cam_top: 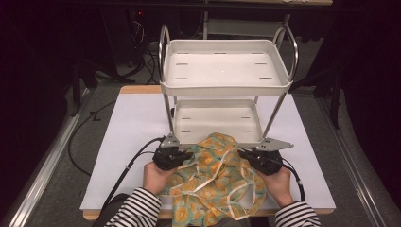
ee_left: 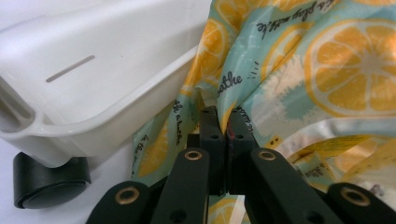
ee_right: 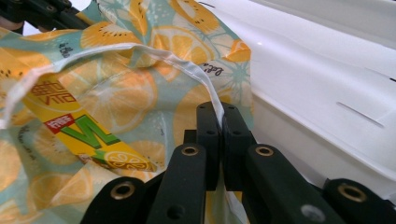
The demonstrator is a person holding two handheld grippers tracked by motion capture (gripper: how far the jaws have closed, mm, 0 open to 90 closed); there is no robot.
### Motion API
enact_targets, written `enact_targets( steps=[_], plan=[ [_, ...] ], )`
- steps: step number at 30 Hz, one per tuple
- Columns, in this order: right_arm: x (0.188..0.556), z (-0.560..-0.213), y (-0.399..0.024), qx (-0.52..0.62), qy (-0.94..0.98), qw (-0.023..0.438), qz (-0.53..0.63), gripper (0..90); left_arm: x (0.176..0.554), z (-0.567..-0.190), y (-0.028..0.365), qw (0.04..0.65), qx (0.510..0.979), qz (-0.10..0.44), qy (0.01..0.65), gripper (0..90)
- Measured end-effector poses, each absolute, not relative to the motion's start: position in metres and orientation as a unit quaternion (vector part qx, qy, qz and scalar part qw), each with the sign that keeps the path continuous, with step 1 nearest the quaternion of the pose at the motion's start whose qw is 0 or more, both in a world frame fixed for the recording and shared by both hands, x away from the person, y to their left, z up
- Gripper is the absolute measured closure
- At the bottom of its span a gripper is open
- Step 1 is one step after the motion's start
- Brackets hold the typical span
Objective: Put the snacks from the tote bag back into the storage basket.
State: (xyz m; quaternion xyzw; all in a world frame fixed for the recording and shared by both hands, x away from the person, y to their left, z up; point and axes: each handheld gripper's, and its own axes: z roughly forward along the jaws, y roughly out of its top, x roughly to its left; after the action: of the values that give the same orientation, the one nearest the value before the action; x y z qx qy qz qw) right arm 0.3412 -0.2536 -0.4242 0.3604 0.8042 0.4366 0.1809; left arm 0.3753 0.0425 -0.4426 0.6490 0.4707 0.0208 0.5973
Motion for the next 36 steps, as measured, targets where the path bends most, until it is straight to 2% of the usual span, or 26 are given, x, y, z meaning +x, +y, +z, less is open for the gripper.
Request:
enact_targets(
  steps=[36],
  plan=[
    [0.357, -0.436, -0.252, 0.390, 0.814, 0.168, 0.396, 88.3, 0.383, -0.459, 0.037, 0.558, 0.672, 0.021, 0.487, 88.3]
  ],
)
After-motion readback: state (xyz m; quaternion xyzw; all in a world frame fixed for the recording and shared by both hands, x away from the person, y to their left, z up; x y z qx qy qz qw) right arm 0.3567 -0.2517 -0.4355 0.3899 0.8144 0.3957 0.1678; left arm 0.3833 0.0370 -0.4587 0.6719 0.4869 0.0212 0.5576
